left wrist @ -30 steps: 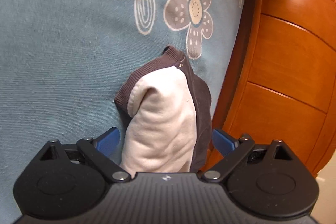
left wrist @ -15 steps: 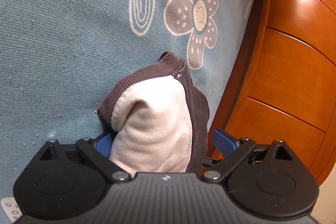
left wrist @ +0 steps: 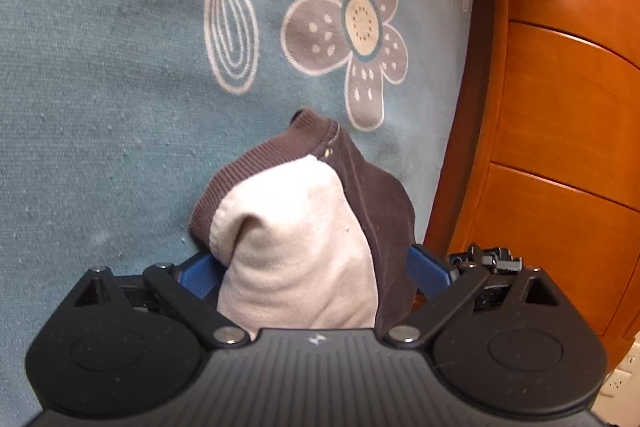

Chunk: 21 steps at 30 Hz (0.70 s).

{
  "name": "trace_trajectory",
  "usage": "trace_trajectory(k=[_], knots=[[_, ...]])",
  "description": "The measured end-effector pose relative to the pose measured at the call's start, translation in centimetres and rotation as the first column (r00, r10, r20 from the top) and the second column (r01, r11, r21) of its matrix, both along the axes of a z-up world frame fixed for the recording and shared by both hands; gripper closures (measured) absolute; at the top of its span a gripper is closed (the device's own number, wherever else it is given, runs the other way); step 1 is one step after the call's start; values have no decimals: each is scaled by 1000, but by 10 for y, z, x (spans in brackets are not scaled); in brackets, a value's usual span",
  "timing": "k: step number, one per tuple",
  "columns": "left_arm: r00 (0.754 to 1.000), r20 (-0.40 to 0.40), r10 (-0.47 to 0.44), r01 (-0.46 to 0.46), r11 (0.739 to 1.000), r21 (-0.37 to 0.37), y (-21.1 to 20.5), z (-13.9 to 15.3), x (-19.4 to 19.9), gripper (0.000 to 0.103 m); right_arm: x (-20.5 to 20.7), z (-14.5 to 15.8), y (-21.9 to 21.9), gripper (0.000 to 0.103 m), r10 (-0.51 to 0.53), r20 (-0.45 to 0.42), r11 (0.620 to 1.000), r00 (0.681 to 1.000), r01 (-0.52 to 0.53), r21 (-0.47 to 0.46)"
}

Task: Fold clothes
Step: 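Close both grippers on the bundle's cuffed end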

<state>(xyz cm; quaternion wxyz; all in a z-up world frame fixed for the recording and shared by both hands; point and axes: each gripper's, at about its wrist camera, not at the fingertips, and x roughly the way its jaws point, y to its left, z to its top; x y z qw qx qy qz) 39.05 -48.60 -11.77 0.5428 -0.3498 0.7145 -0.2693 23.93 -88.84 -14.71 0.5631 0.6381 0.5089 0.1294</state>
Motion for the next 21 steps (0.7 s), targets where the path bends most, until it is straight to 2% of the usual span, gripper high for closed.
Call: trace_trajectory(k=[2, 6, 9, 12, 14, 17, 19, 21], knots=[[1000, 0, 9, -9, 1000, -3, -1, 0, 2, 6, 5, 1, 0, 0, 0, -7, 1000, 1000, -1, -14], [999, 0, 53, -53, 999, -4, -2, -1, 3, 6, 20, 12, 5, 0, 55, -1, 990, 998, -55, -127], [996, 19, 85, -85, 996, -6, -2, 1, 4, 6, 32, 19, 3, 0, 59, 31, 974, 998, -51, -220], [994, 26, 105, -105, 994, -10, -2, 4, 5, 6, 54, 21, 6, 0, 85, 55, 964, 995, -68, -256], [994, 29, 101, -101, 995, -1, 1, 9, 4, 6, 70, 29, 14, 0, 123, 85, 945, 989, -91, -315], [995, 40, 92, -94, 995, 32, 11, 20, 4, 6, 82, 38, 20, 0, 211, 128, 927, 969, -157, -341], [996, 40, 73, -75, 997, 31, 11, 29, 1, 6, 87, 43, 27, 0, 259, 140, 904, 956, -189, -384], [997, 20, 76, -76, 997, -9, 7, 29, -1, 6, 91, 43, 34, 0, 297, 117, 890, 948, -230, -395]])
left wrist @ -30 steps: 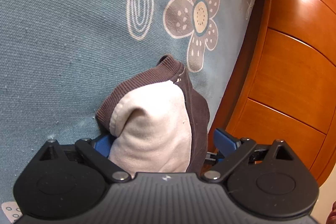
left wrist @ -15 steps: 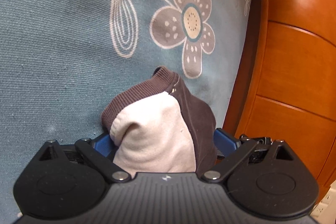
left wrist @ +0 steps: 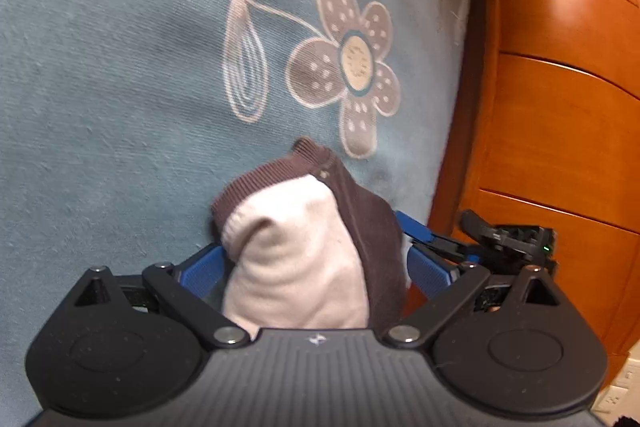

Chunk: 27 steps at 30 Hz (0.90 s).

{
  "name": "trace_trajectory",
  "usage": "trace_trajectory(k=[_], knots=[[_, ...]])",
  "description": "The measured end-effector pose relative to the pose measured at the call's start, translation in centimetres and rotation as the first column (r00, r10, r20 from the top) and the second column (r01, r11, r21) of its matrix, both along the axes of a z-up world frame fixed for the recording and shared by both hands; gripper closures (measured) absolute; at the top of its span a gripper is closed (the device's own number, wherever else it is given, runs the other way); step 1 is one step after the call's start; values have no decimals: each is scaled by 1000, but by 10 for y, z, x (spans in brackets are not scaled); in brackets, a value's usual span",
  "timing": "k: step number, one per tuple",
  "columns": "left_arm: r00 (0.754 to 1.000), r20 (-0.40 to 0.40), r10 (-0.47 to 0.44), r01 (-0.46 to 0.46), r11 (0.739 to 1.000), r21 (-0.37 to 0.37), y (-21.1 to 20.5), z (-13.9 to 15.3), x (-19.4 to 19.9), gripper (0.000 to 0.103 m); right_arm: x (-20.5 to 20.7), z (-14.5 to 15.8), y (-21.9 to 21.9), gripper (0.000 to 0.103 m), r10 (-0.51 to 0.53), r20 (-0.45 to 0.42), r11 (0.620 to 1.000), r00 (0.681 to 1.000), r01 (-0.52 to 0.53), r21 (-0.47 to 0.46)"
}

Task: Fold clothes
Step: 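Close both grippers on the bundle's cuffed end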

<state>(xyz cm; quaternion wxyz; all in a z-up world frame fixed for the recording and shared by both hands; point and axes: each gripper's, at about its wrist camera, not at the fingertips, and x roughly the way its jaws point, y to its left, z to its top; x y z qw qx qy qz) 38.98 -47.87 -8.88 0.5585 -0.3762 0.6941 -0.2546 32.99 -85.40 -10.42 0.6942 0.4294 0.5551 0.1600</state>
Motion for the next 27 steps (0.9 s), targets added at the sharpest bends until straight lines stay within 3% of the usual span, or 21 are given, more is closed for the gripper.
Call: trace_trajectory(k=[4, 6, 9, 11, 12, 16, 20, 23, 27], knots=[[994, -93, 65, -70, 997, -44, 8, -28, -16, 6, 3, 0, 10, 0, 23, -5, 1000, 1000, -23, 6], [990, -88, 113, -119, 991, -65, 6, -46, -11, 6, 4, 2, 14, 0, 29, 2, 1000, 1000, -29, 8], [981, -7, 192, -192, 977, -93, 4, -39, -1, 6, 7, 9, 23, 0, 65, 37, 998, 997, -66, 17], [971, 72, 229, -217, 966, -139, -1, -32, 4, 5, 14, 13, 32, 0, 101, 71, 995, 992, -102, -1], [969, 73, 238, -223, 960, -171, -4, -33, 7, 5, 18, 13, 38, 0, 126, 80, 992, 989, -126, -6], [965, -105, 240, -260, 922, -287, -17, -59, 25, 5, 27, 13, 56, 0, 185, 76, 982, 980, -181, -54], [991, -24, 131, -133, 961, -244, -29, -49, 38, 5, 19, 19, 56, 0, 191, 82, 980, 978, -185, -75], [998, 67, -2, 9, 994, -106, -25, -33, 36, 5, 10, 22, 49, 0, 187, 73, 980, 980, -180, -90], [997, 39, -59, 61, 997, -37, -14, -28, 29, 5, 0, 26, 41, 0, 181, 57, 978, 982, -173, -120]])
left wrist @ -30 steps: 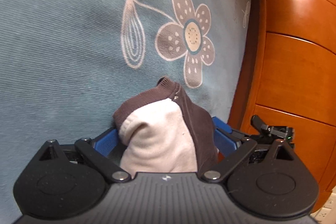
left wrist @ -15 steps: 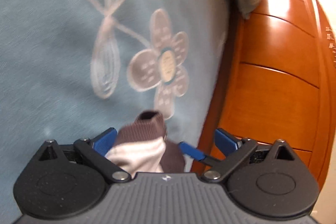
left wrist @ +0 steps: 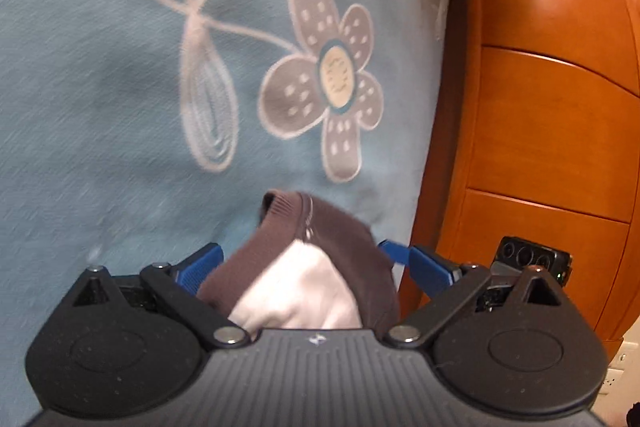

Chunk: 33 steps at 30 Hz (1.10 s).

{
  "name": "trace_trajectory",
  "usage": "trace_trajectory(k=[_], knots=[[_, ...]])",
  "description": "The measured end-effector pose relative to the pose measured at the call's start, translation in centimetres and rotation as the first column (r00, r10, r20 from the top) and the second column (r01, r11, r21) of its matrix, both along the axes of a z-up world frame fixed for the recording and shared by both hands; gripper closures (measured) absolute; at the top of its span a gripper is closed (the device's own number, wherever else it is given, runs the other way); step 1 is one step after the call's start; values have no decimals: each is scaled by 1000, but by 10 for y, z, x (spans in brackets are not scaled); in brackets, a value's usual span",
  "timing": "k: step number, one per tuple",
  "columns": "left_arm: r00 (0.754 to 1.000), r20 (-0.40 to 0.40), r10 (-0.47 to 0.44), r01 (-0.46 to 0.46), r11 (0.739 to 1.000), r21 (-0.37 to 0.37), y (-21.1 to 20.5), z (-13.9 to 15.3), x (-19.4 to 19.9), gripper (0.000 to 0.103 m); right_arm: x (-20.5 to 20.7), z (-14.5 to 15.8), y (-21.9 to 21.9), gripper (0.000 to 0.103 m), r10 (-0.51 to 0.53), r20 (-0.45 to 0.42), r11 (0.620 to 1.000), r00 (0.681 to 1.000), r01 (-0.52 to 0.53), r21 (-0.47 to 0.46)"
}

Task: Fold clothes

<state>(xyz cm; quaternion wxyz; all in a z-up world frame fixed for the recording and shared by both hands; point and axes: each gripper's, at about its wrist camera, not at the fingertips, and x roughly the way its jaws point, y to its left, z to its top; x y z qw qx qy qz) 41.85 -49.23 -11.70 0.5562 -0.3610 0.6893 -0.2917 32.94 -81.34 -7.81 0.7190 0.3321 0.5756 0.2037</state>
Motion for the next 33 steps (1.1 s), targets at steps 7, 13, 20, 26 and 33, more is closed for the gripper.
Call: trace_trajectory(k=[7, 13, 20, 26, 33], knots=[[998, -52, -39, 43, 996, 76, 28, 4, -21, 5, -12, -3, -5, 0, -28, -16, 1000, 999, 28, 3], [999, -26, -36, 37, 998, 44, -2, -7, -11, 9, -12, 4, 8, 0, 25, -7, 999, 1000, -25, -37], [988, -74, 132, -140, 985, -103, 1, -24, -9, 13, -21, 28, 13, 0, 73, 20, 996, 997, -72, -61], [995, 79, -56, 60, 997, -48, -15, -2, -8, 75, -32, 31, 10, 0, 43, 12, 995, 999, -42, -87], [781, 495, -380, 410, 910, 51, -48, 83, -38, 83, -36, 43, -19, 0, -27, 31, 989, 999, 31, -144]])
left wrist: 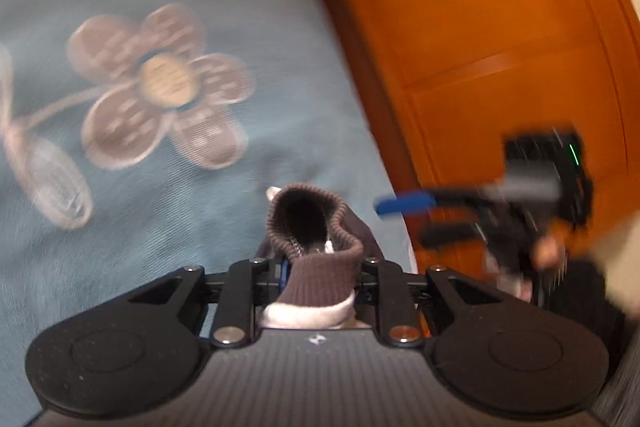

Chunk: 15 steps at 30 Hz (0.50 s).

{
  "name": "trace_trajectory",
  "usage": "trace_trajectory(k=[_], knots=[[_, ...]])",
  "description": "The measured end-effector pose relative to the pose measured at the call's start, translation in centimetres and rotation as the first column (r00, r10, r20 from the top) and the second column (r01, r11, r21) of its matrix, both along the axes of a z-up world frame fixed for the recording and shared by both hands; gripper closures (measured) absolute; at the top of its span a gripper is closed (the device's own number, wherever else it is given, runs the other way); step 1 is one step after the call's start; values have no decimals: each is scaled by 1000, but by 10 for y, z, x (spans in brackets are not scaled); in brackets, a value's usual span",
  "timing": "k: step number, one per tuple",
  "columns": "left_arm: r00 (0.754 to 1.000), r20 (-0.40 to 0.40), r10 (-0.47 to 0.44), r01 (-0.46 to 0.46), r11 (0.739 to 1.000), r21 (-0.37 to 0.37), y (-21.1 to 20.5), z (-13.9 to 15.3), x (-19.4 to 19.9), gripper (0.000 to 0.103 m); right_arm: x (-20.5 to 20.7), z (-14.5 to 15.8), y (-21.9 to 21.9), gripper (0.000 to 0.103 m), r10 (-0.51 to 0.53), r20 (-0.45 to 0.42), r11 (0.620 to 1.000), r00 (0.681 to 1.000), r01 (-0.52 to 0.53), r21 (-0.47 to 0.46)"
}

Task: Fold clothes

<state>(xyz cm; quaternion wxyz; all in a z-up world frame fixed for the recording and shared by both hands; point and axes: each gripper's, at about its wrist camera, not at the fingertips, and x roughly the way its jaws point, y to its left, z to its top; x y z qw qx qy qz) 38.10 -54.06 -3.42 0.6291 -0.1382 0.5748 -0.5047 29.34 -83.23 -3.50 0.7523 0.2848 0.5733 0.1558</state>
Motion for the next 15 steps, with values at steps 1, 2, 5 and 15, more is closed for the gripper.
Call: trace_trajectory(k=[1, 2, 5, 15], knots=[[996, 67, -65, 65, 998, -6, -6, 12, -8, 83, 0, 2, -5, 0, -12, 4, 1000, 1000, 12, -6], [987, 114, -114, 115, 993, -4, -11, 20, -14, 83, 0, 4, -10, 0, -25, 8, 1000, 1000, 25, -11], [942, 229, -246, 249, 968, 14, -29, 37, -32, 83, 2, 4, -24, 0, -77, 25, 997, 997, 77, 0], [919, 210, -333, 344, 939, -15, -27, 43, -55, 83, 34, -41, -58, 0, -108, -81, 942, 991, 128, 310]])
